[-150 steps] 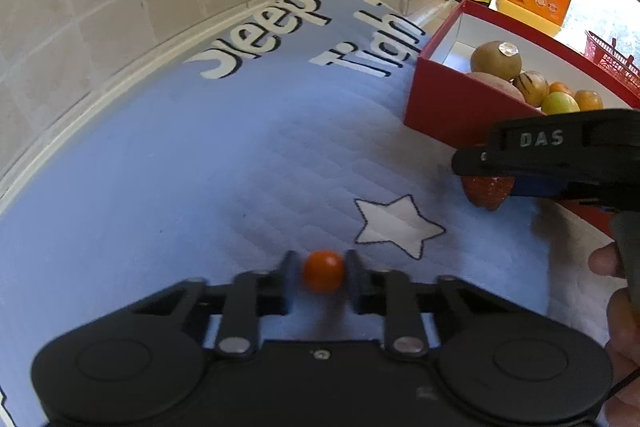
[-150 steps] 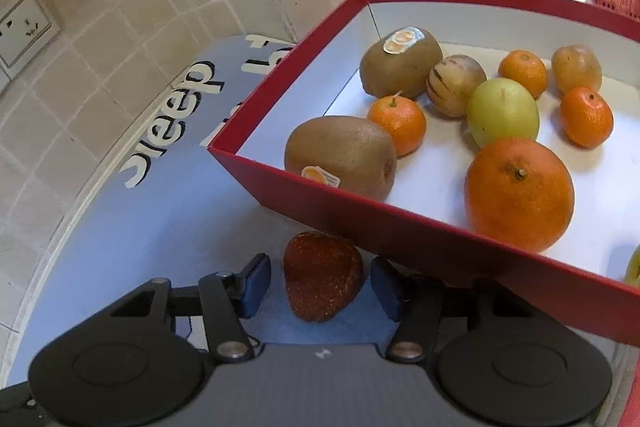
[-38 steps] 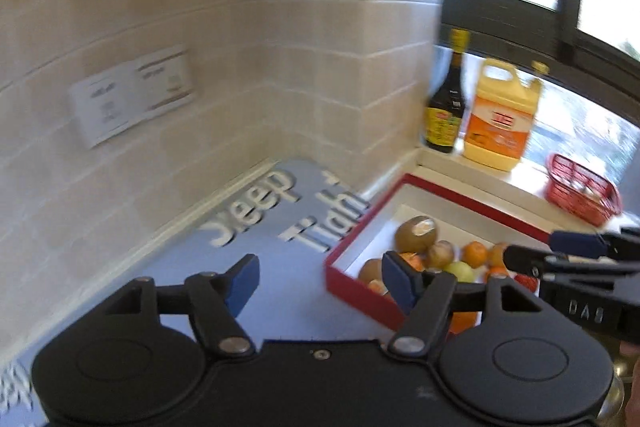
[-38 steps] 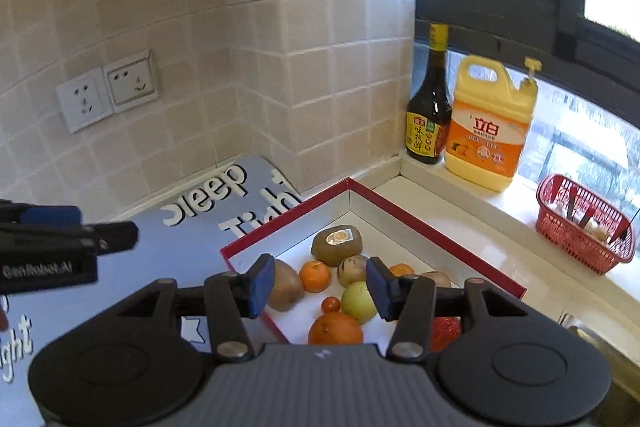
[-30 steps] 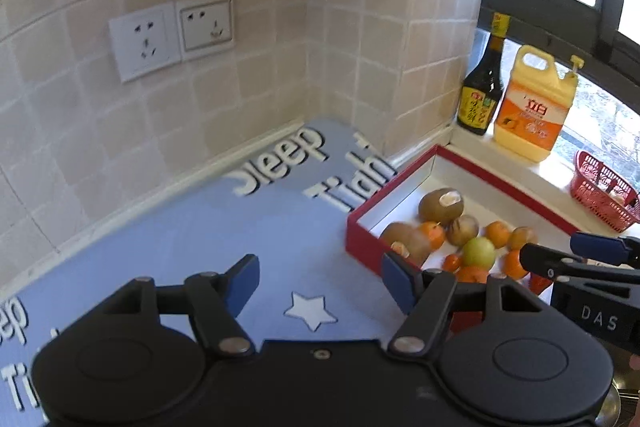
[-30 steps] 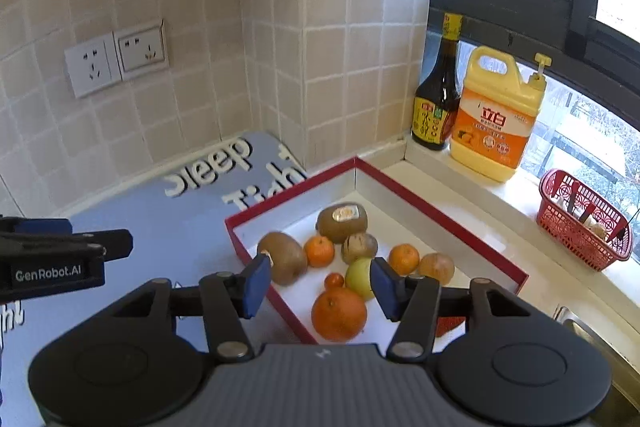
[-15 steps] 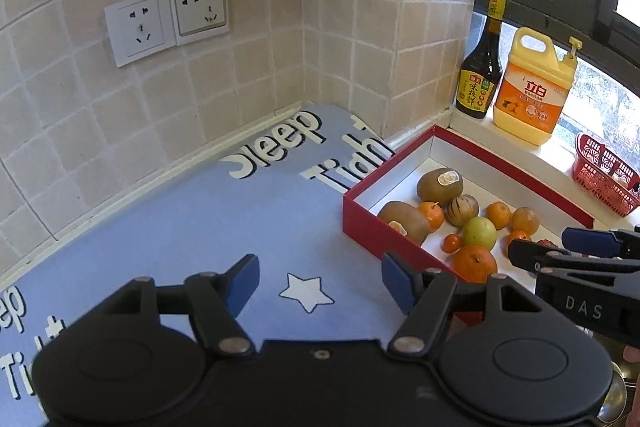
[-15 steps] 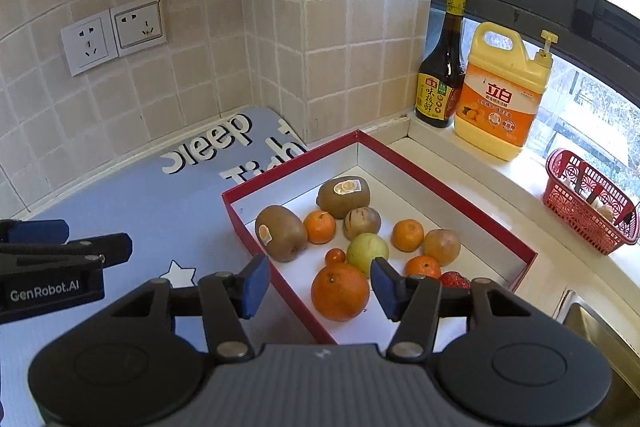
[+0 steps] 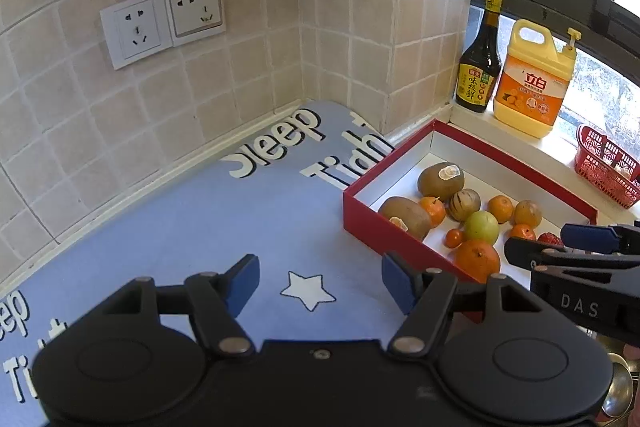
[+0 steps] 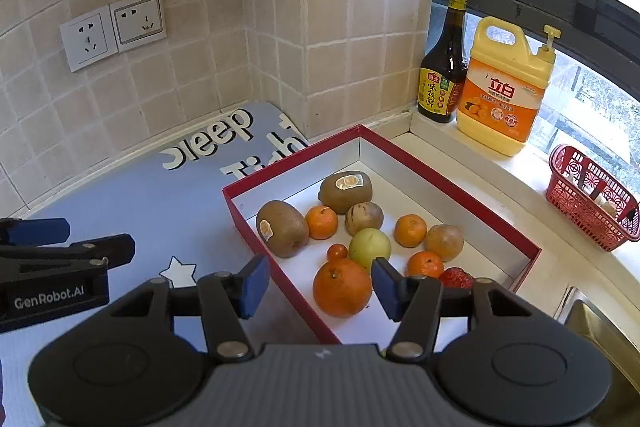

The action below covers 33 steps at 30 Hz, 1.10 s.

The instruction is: Organize fruits

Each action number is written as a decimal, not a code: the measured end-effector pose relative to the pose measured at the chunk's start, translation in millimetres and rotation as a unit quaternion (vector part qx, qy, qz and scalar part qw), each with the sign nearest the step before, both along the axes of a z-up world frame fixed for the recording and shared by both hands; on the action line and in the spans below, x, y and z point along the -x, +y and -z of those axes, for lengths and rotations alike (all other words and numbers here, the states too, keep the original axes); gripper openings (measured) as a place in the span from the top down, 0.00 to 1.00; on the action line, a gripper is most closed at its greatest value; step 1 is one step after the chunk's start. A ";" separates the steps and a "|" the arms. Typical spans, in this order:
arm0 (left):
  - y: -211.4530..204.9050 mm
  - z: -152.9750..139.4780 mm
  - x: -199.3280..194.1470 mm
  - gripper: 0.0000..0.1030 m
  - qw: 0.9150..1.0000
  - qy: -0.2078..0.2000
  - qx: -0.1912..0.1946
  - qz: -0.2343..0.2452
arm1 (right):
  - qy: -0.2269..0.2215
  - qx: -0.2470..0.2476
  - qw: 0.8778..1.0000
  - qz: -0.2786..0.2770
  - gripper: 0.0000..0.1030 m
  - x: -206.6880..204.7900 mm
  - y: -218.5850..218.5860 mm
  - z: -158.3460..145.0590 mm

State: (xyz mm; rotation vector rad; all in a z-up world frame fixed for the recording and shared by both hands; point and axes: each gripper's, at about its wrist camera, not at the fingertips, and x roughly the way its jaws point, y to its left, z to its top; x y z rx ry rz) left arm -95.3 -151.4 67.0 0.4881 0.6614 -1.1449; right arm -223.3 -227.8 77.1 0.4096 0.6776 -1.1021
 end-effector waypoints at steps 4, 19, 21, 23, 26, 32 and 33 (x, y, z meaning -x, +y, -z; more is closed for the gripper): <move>-0.2 1.0 0.0 0.22 1.000 0.001 0.000 0.001 | 0.000 -0.002 1.000 0.002 0.42 0.0 -0.3 0.8; -0.8 2.7 -0.2 0.22 1.000 -0.001 -0.001 -0.001 | 0.000 -0.002 1.000 0.001 0.42 0.6 -1.1 2.9; -0.9 2.7 -1.2 0.22 1.000 -0.001 -0.001 -0.002 | 0.000 -0.003 1.000 0.000 0.42 0.4 -1.0 3.6; -0.7 2.6 -2.1 0.22 1.000 -0.001 -0.001 -0.002 | 0.000 -0.003 1.000 -0.001 0.42 -0.1 -1.7 4.5; -0.8 2.1 -3.2 0.22 1.000 -0.001 0.000 -0.004 | 0.000 -0.004 1.000 0.000 0.42 -0.5 -1.4 4.6; -0.9 2.2 1.1 0.22 1.000 -0.023 -0.002 -0.010 | 0.000 -0.004 1.000 -0.001 0.42 0.1 -3.6 5.9; -1.1 2.6 3.5 0.22 0.999 -0.040 -0.004 -0.017 | 0.000 -0.005 1.000 -0.002 0.42 0.0 -3.6 6.1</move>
